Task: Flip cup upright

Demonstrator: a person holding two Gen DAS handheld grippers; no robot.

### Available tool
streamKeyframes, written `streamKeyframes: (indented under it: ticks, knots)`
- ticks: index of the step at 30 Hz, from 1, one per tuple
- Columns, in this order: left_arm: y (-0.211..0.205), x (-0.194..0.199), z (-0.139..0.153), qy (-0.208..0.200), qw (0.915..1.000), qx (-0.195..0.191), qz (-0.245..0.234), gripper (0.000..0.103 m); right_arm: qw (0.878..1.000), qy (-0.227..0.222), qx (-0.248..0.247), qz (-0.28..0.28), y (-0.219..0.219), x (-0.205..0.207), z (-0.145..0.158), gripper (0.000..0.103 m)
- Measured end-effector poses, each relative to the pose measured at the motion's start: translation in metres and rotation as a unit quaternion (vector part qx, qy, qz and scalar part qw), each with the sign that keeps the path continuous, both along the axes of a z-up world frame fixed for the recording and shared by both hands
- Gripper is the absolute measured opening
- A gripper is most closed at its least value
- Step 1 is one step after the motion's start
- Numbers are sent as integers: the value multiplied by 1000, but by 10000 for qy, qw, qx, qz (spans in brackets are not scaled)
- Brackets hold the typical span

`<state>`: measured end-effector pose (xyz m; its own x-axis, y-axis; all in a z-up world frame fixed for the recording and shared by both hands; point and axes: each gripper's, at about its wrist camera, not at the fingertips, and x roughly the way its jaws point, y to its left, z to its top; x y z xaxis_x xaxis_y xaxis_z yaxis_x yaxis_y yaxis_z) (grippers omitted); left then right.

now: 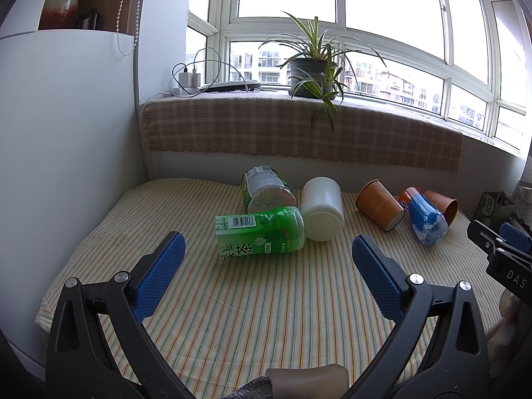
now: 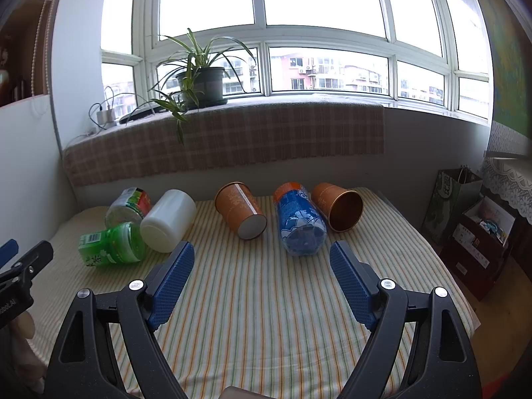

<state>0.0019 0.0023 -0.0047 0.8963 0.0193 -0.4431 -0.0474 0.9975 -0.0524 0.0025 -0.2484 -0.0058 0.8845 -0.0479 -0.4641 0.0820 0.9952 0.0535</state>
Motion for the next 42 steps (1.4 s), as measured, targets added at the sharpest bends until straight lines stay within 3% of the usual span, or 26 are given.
streamKeyframes:
  ticks: [29,42]
  knots:
    - [4,0,-5,70,9999,-2,102,102,9995,220,19,212,12,14,-5,84]
    - [43,2,-11,506,9975,-44,488,102,9910,563,-98,1214,65,66,0,84]
